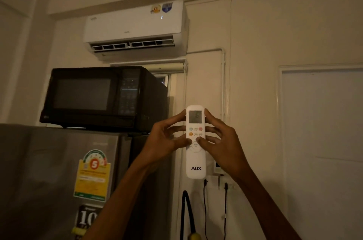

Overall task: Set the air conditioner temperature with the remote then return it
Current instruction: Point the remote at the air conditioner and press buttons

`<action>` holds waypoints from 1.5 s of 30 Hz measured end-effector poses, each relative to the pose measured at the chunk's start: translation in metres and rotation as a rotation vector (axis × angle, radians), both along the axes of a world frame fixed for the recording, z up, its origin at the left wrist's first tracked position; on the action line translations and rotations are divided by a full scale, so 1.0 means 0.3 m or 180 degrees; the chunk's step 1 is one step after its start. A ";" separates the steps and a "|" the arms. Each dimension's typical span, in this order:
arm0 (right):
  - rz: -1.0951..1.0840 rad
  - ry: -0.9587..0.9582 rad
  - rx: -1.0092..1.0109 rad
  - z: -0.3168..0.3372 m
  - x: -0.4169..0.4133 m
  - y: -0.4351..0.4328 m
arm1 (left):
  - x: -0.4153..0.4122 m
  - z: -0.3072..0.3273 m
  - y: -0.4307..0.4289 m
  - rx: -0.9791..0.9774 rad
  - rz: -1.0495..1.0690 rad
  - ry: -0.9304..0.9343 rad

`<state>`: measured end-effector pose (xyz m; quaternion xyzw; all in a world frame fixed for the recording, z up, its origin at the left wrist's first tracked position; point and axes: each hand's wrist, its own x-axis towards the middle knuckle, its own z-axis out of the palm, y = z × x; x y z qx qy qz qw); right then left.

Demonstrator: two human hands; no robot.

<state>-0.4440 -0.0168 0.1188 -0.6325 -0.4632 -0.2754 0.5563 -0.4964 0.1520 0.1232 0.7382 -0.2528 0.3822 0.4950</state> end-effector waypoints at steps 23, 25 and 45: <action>-0.0088 -0.0110 0.0004 0.024 -0.388 0.142 | -0.362 0.027 0.152 0.0002 -0.0076 0.0007; -0.0074 -0.0095 0.0004 0.022 -0.396 0.144 | -0.375 0.027 0.152 -0.0033 -0.0085 0.0018; -0.0328 -0.0281 -0.0006 0.022 -0.399 0.151 | -0.354 0.016 0.135 -0.0259 0.0068 0.0020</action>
